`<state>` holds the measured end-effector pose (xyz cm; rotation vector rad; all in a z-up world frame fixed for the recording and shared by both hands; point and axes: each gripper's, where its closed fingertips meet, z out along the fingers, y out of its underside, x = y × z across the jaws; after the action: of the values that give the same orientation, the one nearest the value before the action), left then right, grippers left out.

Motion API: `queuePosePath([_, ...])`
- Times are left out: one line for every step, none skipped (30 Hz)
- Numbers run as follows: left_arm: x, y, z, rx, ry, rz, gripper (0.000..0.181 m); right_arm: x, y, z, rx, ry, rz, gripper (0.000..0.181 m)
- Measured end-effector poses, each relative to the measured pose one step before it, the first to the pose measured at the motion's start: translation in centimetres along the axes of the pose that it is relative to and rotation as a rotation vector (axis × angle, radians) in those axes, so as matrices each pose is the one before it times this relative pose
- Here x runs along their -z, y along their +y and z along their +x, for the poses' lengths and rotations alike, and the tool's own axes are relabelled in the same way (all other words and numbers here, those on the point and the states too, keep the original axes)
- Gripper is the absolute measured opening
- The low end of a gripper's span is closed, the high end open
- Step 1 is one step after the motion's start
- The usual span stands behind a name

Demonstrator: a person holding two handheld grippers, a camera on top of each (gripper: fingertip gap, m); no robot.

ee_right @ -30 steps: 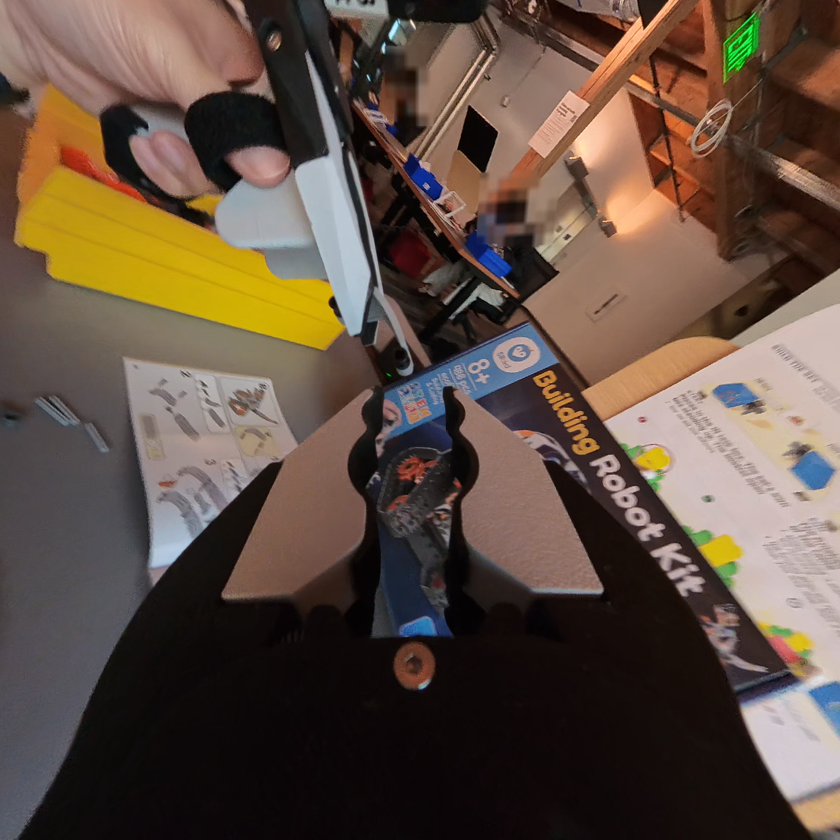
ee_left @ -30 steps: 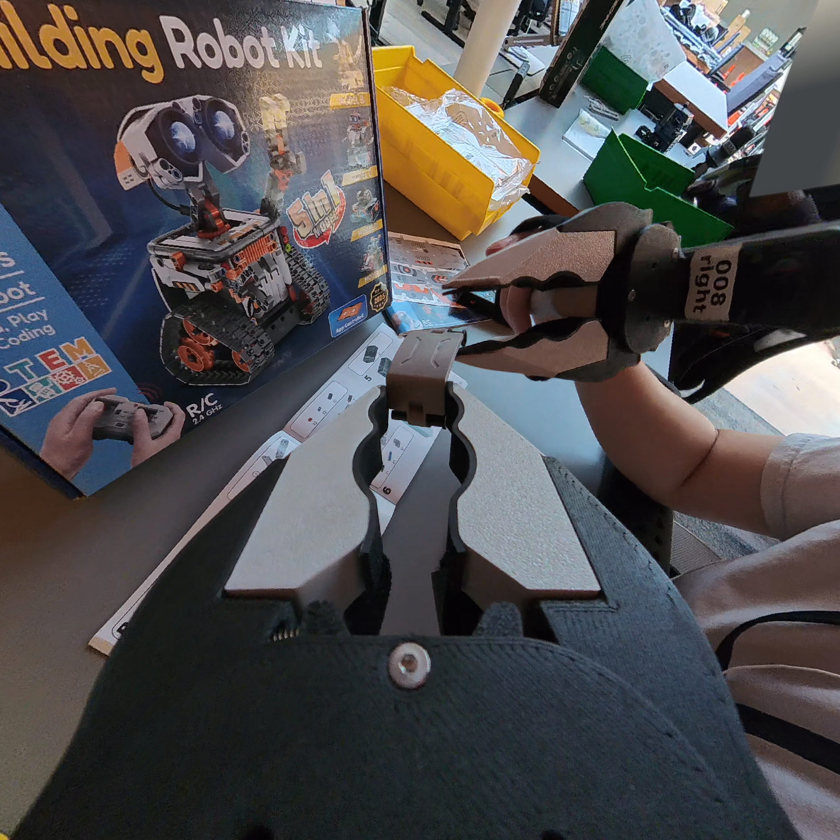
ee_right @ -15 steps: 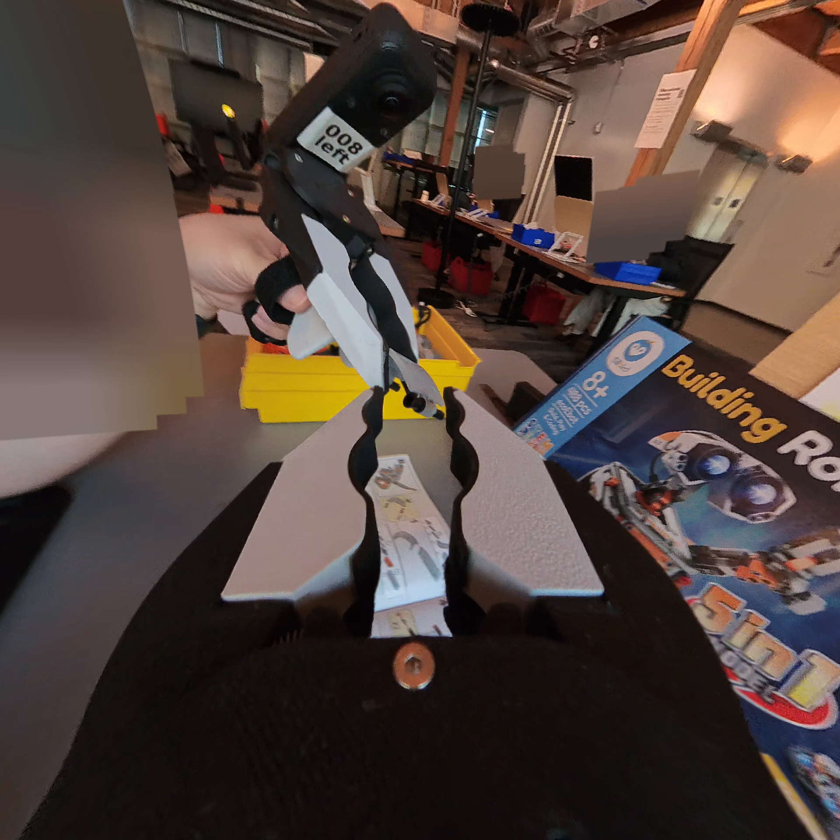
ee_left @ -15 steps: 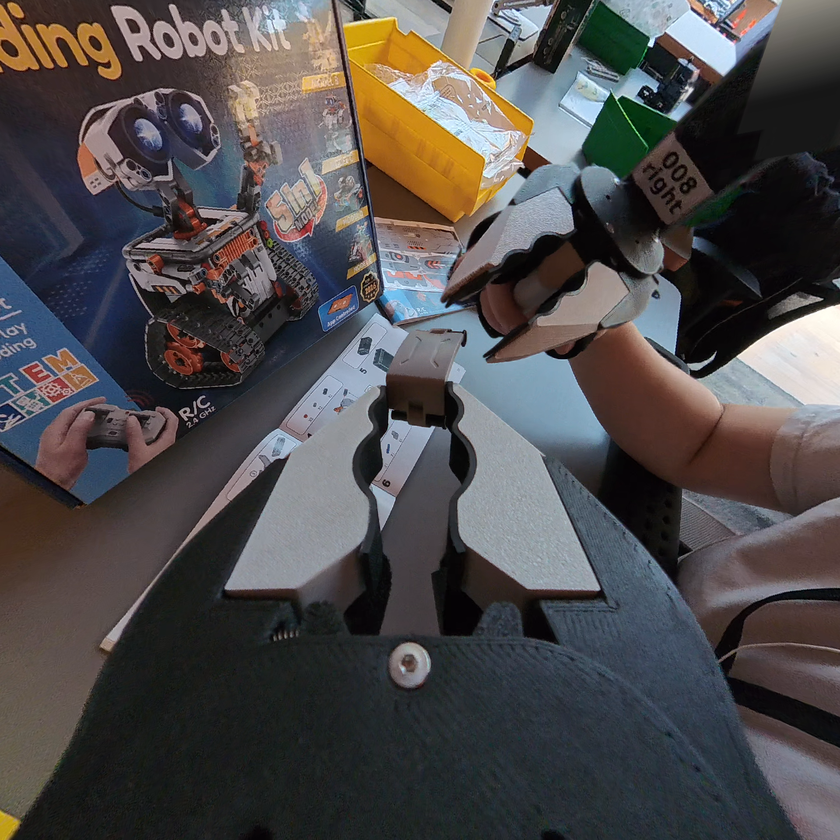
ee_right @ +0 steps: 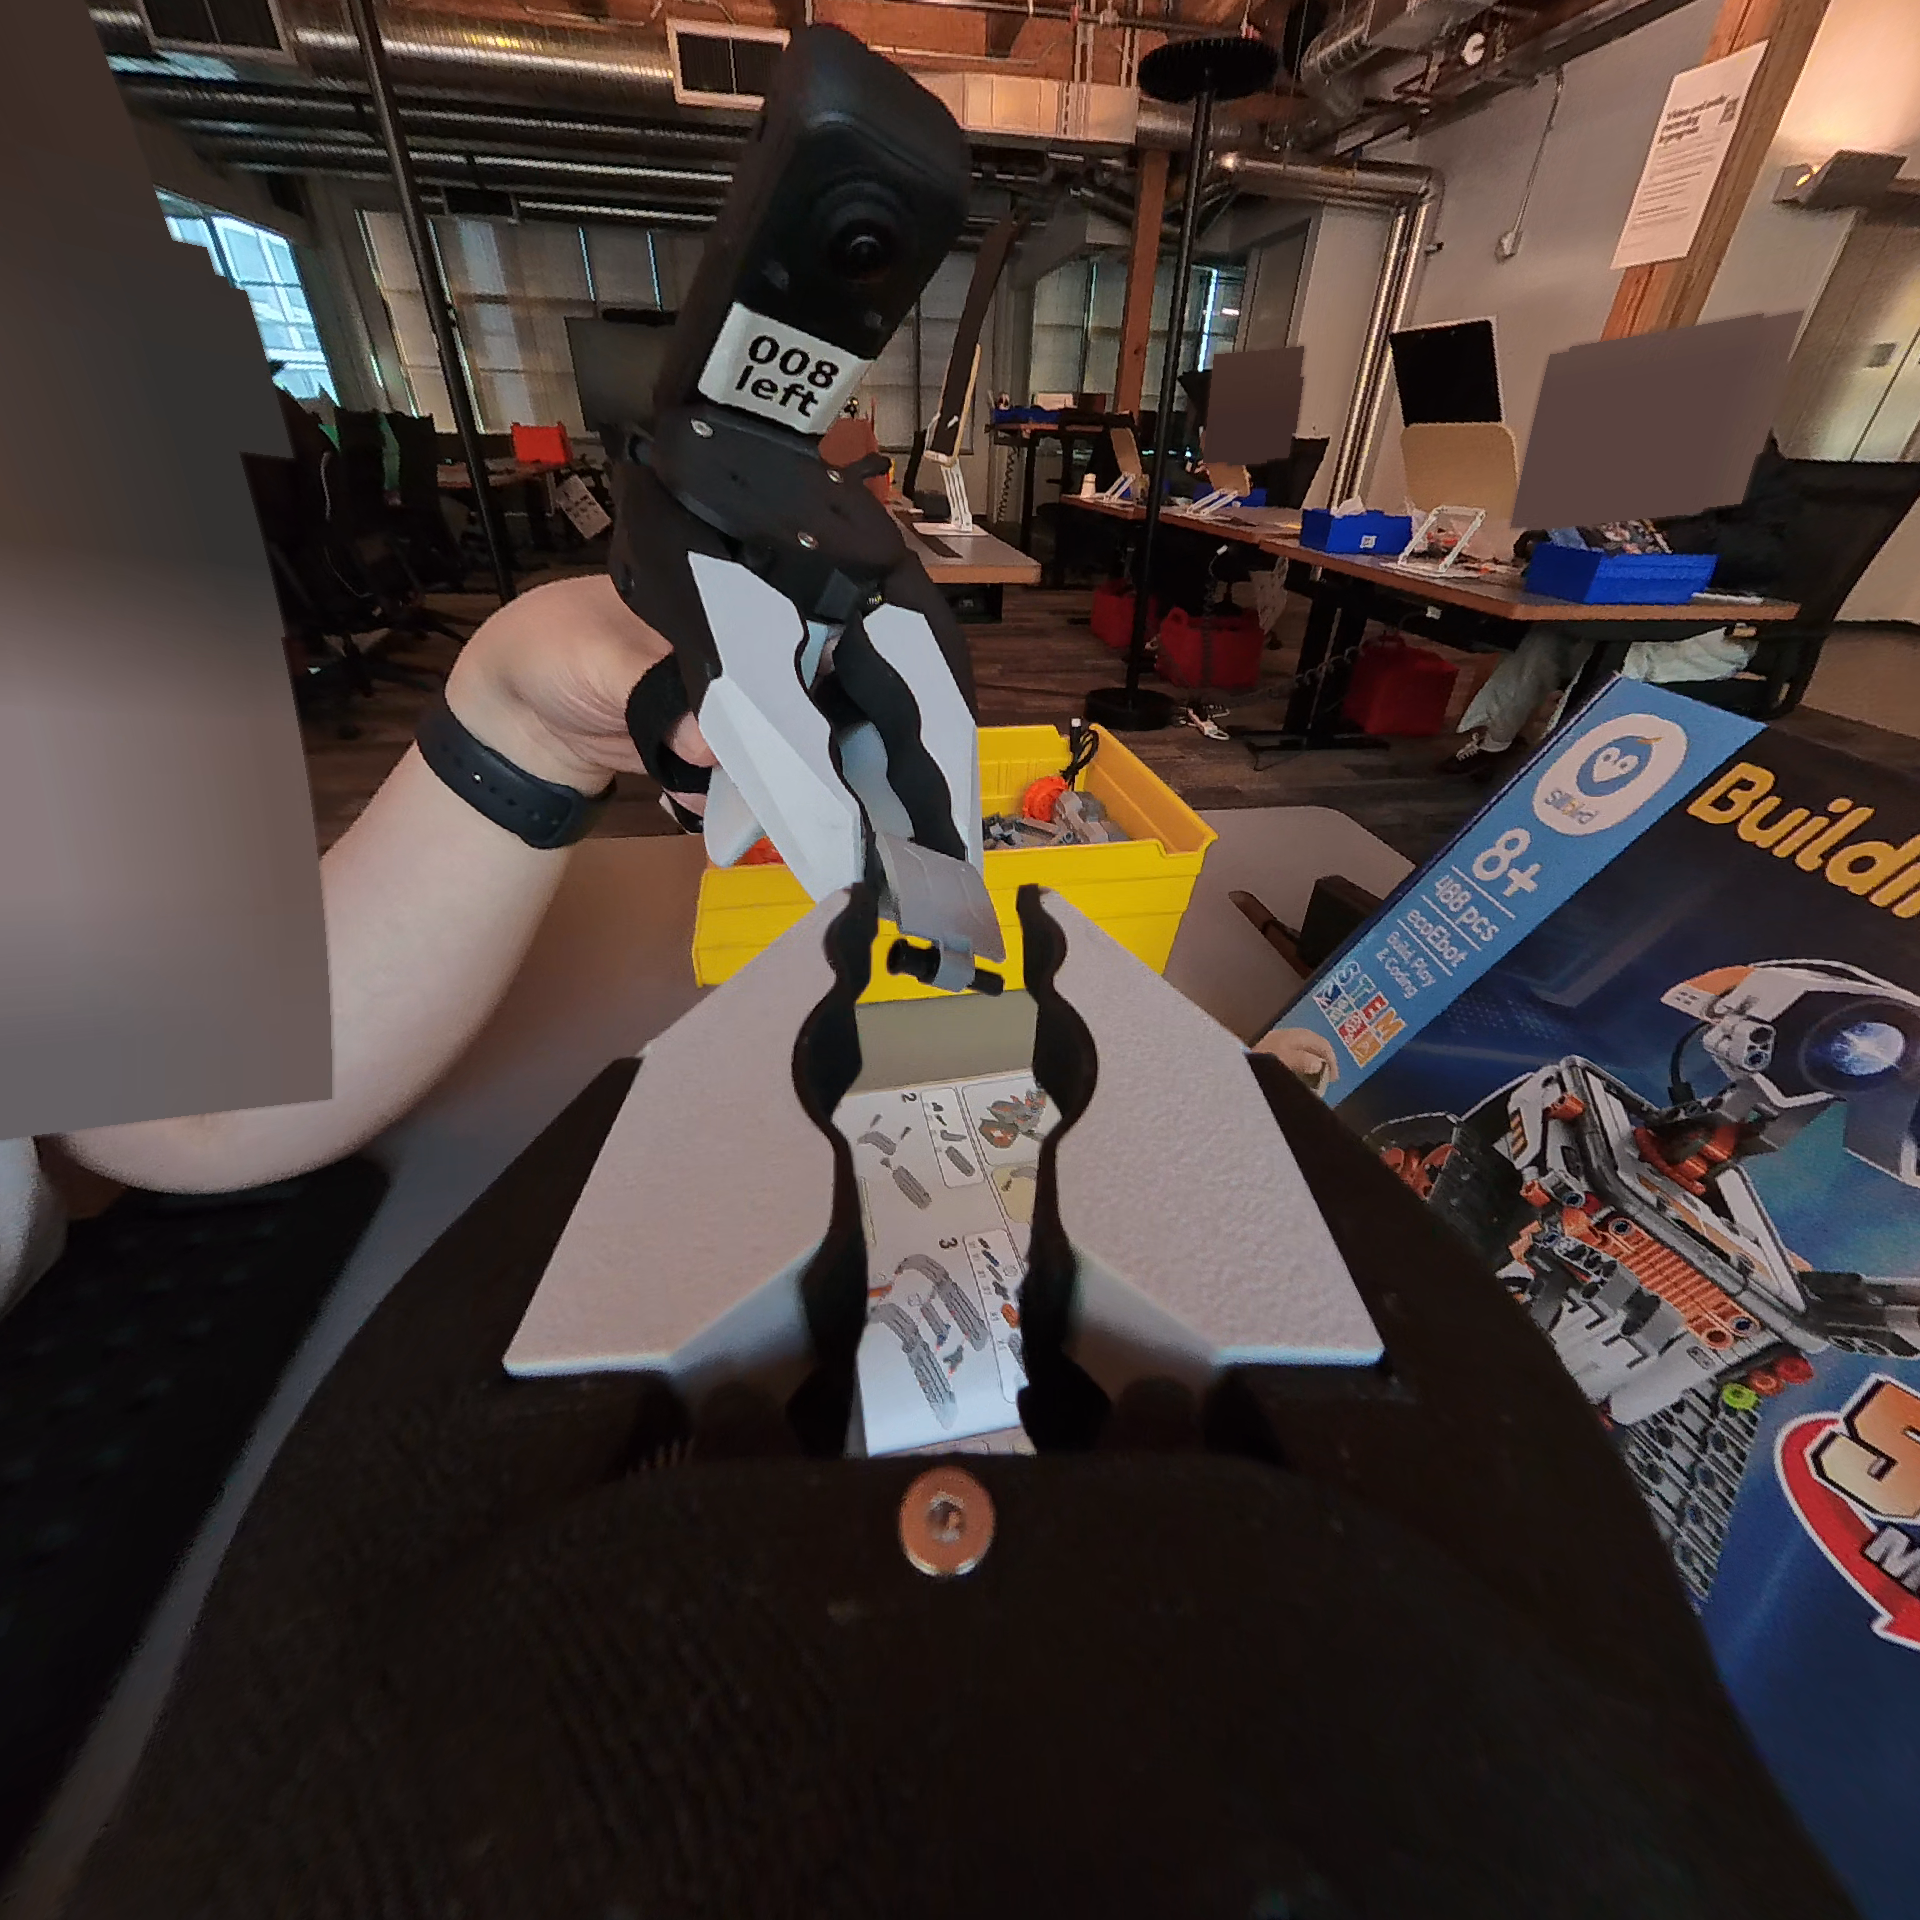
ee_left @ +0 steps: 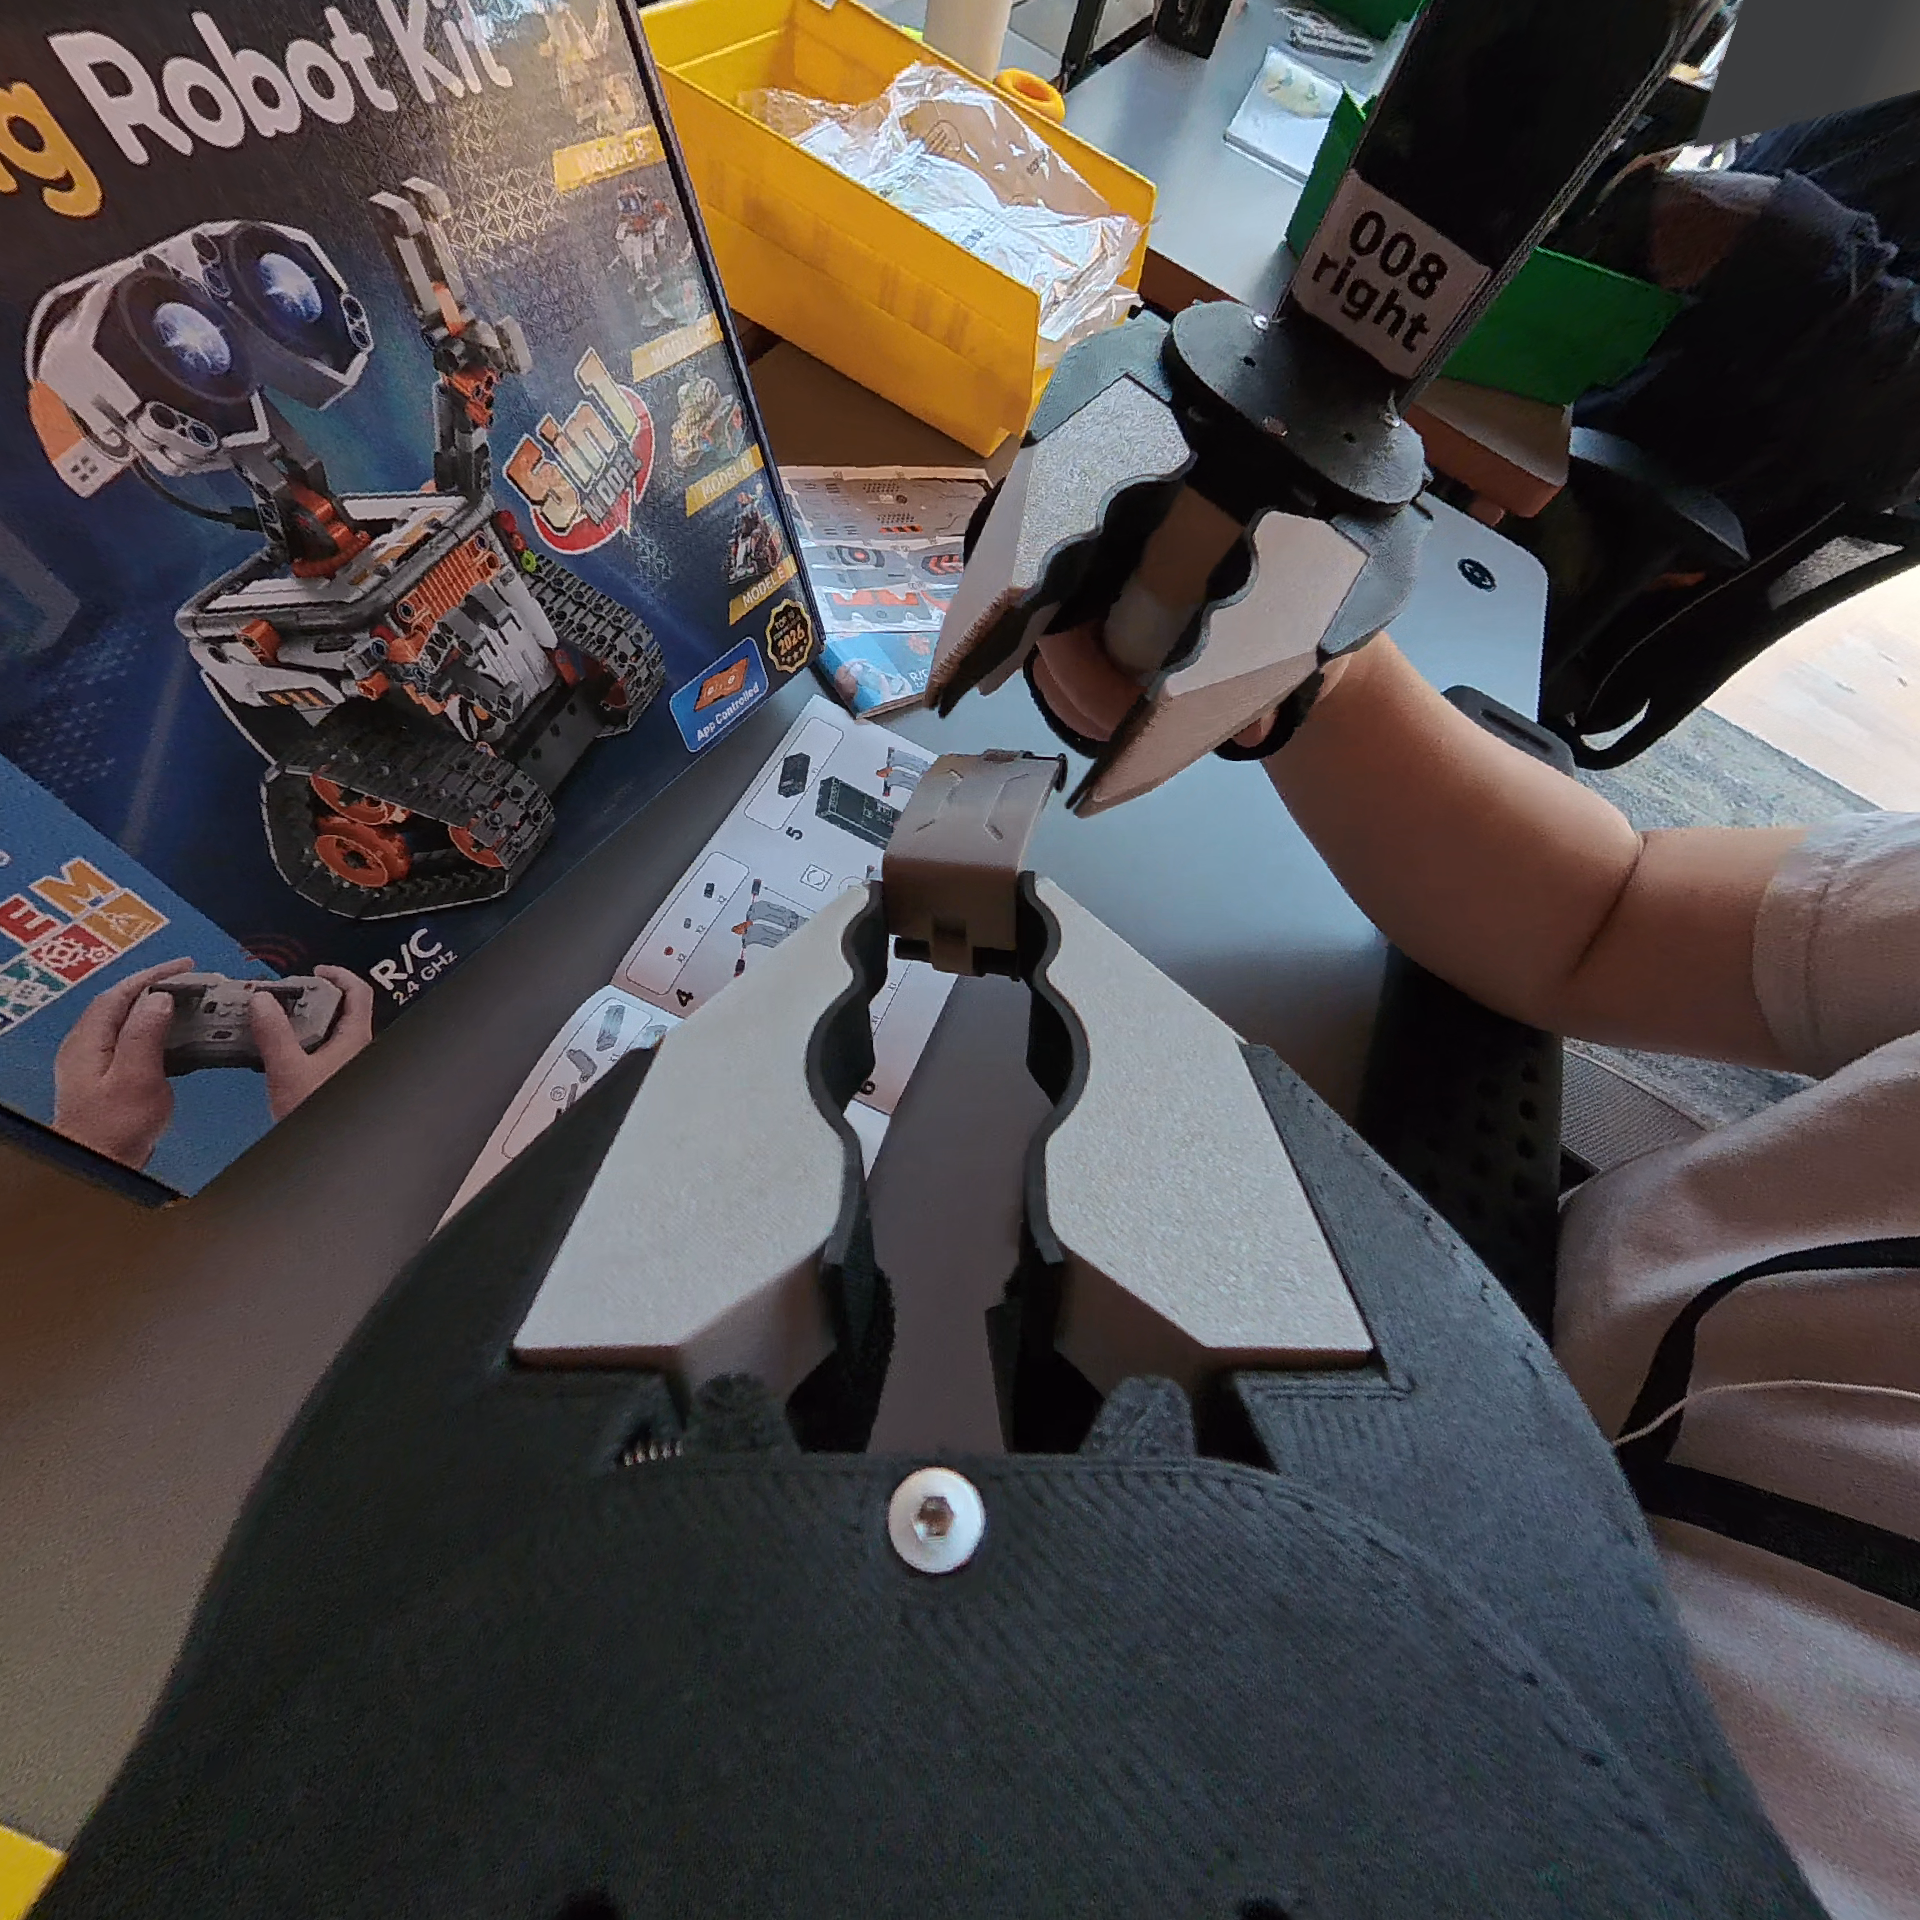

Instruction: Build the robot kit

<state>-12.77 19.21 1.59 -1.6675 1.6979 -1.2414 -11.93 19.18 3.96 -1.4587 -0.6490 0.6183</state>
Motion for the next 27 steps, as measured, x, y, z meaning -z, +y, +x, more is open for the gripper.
queuePosePath([-0.005, 0.017, 0.019, -0.0051, -0.0033, -0.0024, 0.023, -0.053, -0.164, -0.126, -0.0108, -0.0064, 0.0046, 0.028])
queuePosePath([-0.014, 0.044, 0.037, -0.006, -0.0011, -0.0036, 0.023, -0.068, -0.139, -0.152, -0.012, -0.0076, 0.0028, 0.029])
queuePosePath([-0.001, 0.042, 0.076, -0.0056, 0.0019, -0.0028, 0.023, -0.092, -0.058, 0.01, -0.0116, 0.0032, -0.0029, 0.029])
queuePosePath([-0.01, 0.008, 0.063, -0.0048, 0.0012, -0.0014, 0.023, -0.123, 0.136, 0.334, -0.0094, 0.0257, -0.0188, 0.029])
queuePosePath([-0.001, 0.024, -0.045, -0.0033, -0.005, -0.0023, 0.023, -0.131, 0.222, 0.309, -0.0023, 0.027, -0.0291, 0.03])
queuePosePath([0.007, 0.093, -0.235, -0.0028, -0.0153, -0.0056, 0.023, -0.132, -0.027, -0.112, 0.0074, 0.0103, -0.0207, 0.03])
queuePosePath([0.004, 0.064, -0.242, 0.003, -0.0138, -0.0035, 0.023, -0.146, -0.146, -0.431, 0.0294, 0.0021, -0.0169, 0.029])
queuePosePath([0.022, 0.043, -0.26, 0.0091, -0.0128, -0.0022, 0.023, -0.168, -0.14, -0.557, 0.0515, 0.0043, -0.0195, 0.03])
queuePosePath([0.023, 0.04, -0.26, 0.0106, -0.0106, -0.0004, 0.023, -0.199, -0.063, -0.348, 0.0642, 0.0204, -0.0239, 0.03])
queuePosePath([0.025, 0.013, -0.202, 0.011, -0.0054, 0.002, 0.023, -0.23, 0.127, -0.082, 0.0705, 0.0376, -0.035, 0.03])
queuePosePath([0.037, -0.024, -0.147, 0.013, -0.0015, 0.0034, 0.023, -0.272, 0.38, 0.081, 0.0763, 0.0446, -0.0488, 0.03])
queuePosePath([0.04, -0.043, -0.086, 0.0124, 0.0008, 0.0051, 0.023, -0.257, 0.401, 0.256, 0.0779, 0.0551, -0.0477, 0.028])
queuePosePath([0.042, -0.042, -0.054, 0.0099, 0.0021, 0.0047, 0.023, -0.252, 0.294, 0.276, 0.0744, 0.0548, -0.035, 0.027])
queuePosePath([0.049, 0.057, -0.309, 0.0068, -0.016, -0.0021, 0.023, -0.193, -0.004, 0.006, 0.0593, 0.0337, -0.0132, 0.023])
queuePosePath([0.038, 0.016, -0.217, 0.0062, -0.01, 0.0006, 0.023, -0.148, -0.101, -0.067, 0.0404, 0.0219, -0.0049, 0.019])
queuePosePath([0.096, -0.084, -0.181, 0.0071, -0.0072, 0.007, 0.023, -0.172, -0.038, -0.034, 0.0197, 0.0154, -0.0068, 0.016])
queuePosePath([0.11, -0.063, -0.154, 0.0103, -0.0037, 0.0068, 0.023, -0.14, -0.029, 0.031, 0.0133, 0.0156, -0.0055, 0.015])
queuePosePath([0.077, 0.024, -0.076, 0.0114, 0.0025, 0.0022, 0.023, -0.084, -0.023, -0.037, 0.0182, 0.0099, -0.0066, 0.015])
queuePosePath([0.044, 0.041, -0.044, 0.0126, 0.0064, 0.0007, 0.023, -0.073, 0.038, -0.081, 0.0217, 0.006, -0.012, 0.014])
queuePosePath([0.02, 0.016, -0.067, 0.0147, 0.0053, 0.0017, 0.023, -0.069, 0.163, -0.103, 0.0225, 0.0035, -0.0207, 0.014])
queuePosePath([0.02, -0.049, -0.141, 0.0126, -0.0002, 0.005, 0.023, -0.099, 0.143, -0.097, 0.0191, 0.0033, -0.0184, 0.015])
queuePosePath([0.019, -0.063, -0.154, 0.0107, -0.0025, 0.0062, 0.023, -0.109, 0.071, -0.105, 0.011, 0.0023, -0.0111, 0.017])
queuePosePath([-0.004, -0.035, -0.09, 0.0104, 0.0013, 0.0034, 0.023, -0.103, 0.013, -0.006, 0.0039, 0.0073, -0.0049, 0.018])
queuePosePath([-0.002, -0.018, -0.013, 0.0067, 0.005, 0.0025, 0.023, -0.098, -0.036, 0.078, -0.001, 0.0108, 0.0024, 0.02])
queuePosePath([-0.013, -0.051, 0.028, 0.0046, 0.0049, 0.0037, 0.023, -0.095, -0.059, -0.038, -0.0041, 0.0025, 0.005, 0.02])
queuePosePath([0.0, -0.004, -0.033, 0.0036, -0.001, 0.001, 0.023, -0.112, 0.018, -0.093, -0.0037, -0.0014, 0.0013, 0.022])
queuePosePath([0.003, 0.042, -0.038, -0.0007, -0.0028, -0.0026, 0.023, -0.119, 0.101, -0.055, 0.0017, 0.0008, -0.0059, 0.023])
